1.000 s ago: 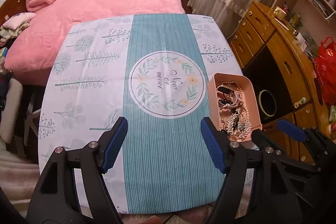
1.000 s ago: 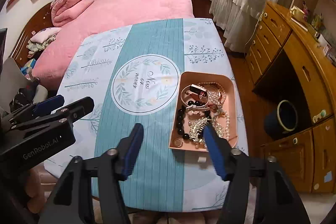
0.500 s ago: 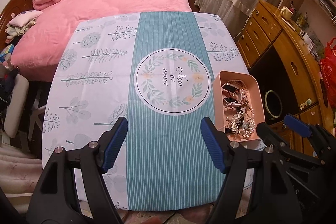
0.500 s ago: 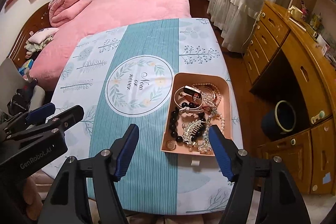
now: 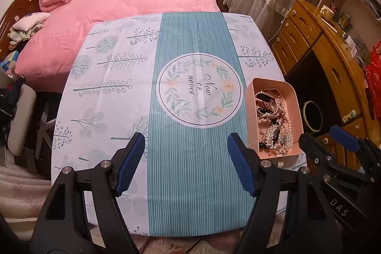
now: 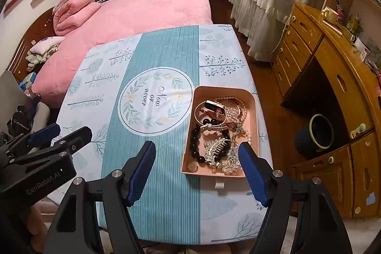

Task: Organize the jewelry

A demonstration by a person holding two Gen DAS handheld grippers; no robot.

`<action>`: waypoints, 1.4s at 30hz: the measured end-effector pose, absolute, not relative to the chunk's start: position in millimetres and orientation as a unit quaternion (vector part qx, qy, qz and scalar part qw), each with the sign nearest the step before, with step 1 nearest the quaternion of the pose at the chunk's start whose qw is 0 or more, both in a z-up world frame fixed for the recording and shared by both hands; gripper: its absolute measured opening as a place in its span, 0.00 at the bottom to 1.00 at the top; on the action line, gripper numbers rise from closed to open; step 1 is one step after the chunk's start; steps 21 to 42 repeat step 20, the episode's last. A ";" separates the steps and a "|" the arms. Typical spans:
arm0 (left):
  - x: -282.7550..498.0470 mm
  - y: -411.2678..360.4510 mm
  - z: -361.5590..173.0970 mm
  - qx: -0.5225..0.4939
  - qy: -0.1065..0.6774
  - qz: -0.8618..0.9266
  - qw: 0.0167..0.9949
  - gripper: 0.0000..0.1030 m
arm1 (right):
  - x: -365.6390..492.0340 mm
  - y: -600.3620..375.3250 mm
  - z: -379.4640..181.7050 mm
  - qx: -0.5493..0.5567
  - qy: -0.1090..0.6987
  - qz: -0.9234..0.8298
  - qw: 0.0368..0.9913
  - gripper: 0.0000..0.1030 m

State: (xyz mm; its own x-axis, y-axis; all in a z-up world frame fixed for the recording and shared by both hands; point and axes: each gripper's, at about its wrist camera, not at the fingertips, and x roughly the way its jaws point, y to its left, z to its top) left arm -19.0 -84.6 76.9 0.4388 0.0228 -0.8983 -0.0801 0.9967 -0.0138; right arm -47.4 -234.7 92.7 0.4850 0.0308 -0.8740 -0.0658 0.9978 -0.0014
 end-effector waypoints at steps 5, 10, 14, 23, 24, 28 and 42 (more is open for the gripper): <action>-21.6 -82.6 79.7 -0.023 0.527 0.035 0.849 0.67 | -47.8 -232.5 93.5 -0.016 0.506 0.030 0.862 0.71; -23.8 -82.0 79.3 -0.019 0.531 0.039 0.846 0.67 | -48.1 -227.7 95.7 -0.016 0.506 0.033 0.862 0.71; -24.1 -81.5 79.0 -0.015 0.533 0.044 0.845 0.67 | -46.5 -224.2 94.6 -0.019 0.507 0.038 0.861 0.71; -22.6 -80.9 77.5 -0.011 0.534 0.054 0.844 0.67 | -43.4 -224.1 91.2 -0.024 0.509 0.045 0.859 0.71; -22.6 -80.9 77.5 -0.011 0.534 0.054 0.844 0.67 | -43.4 -224.1 91.2 -0.024 0.509 0.045 0.859 0.71; -22.6 -80.9 77.5 -0.011 0.534 0.054 0.844 0.67 | -43.4 -224.1 91.2 -0.024 0.509 0.045 0.859 0.71; -22.6 -80.9 77.5 -0.011 0.534 0.054 0.844 0.67 | -43.4 -224.1 91.2 -0.024 0.509 0.045 0.859 0.71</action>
